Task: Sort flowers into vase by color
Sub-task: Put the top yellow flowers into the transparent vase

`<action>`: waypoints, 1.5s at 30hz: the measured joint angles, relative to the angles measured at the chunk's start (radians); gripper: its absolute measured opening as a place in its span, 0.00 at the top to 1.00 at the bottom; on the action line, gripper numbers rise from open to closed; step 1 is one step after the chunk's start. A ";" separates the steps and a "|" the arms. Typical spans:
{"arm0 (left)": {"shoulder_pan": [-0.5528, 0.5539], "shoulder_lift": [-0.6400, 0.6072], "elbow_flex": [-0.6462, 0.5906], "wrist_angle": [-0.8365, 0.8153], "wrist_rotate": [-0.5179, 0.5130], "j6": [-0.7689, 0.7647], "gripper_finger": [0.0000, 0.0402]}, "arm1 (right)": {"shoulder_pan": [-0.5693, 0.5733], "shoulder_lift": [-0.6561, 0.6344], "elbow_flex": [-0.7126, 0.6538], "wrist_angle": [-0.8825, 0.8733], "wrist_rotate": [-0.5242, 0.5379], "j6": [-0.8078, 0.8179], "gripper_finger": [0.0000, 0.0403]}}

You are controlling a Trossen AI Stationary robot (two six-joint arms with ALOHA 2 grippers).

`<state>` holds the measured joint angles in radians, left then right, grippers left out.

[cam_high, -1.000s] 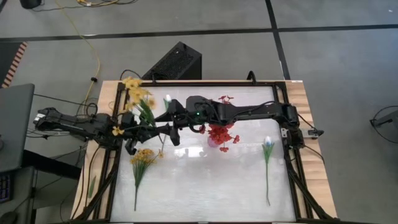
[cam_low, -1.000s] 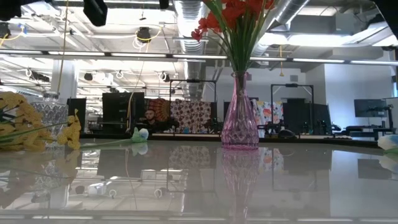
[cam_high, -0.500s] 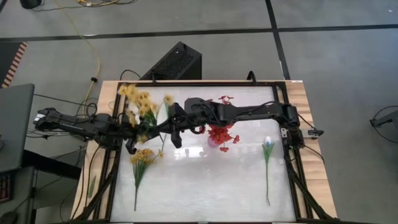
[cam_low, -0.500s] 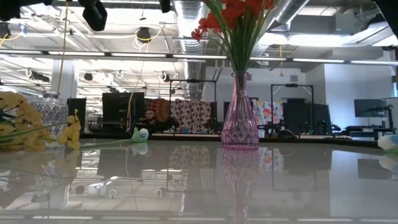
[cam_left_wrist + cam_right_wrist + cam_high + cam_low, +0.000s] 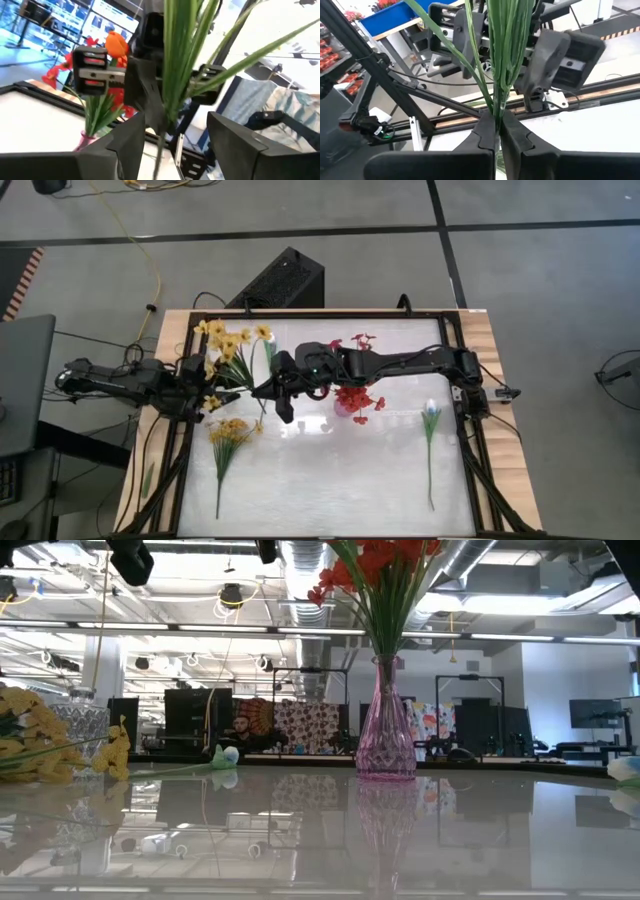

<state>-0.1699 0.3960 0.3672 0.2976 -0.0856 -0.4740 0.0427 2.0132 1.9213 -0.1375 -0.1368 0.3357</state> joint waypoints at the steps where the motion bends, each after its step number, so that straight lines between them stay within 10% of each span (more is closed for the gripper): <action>1: 0.000 0.002 0.000 0.009 0.000 0.010 0.50 | 0.002 0.000 0.000 0.000 0.000 0.004 0.92; 22: 0.000 0.157 0.185 0.033 -0.067 0.246 0.51 | 0.002 0.000 0.000 0.003 0.002 0.007 0.92; 30: 0.000 0.176 0.209 -0.005 -0.073 0.246 0.81 | 0.002 0.000 0.000 0.006 0.002 0.004 0.88; 33: 0.001 0.169 0.209 -0.013 -0.059 0.246 0.96 | 0.003 0.000 0.000 0.008 -0.002 0.004 0.83; 45: 0.000 0.071 0.213 -0.137 -0.045 0.200 0.99 | -0.006 -0.035 -0.001 -0.012 -0.117 0.006 0.36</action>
<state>-0.1696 0.4674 0.5806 0.1603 -0.1306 -0.2741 0.0367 1.9787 1.9198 -0.1497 -0.2533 0.3416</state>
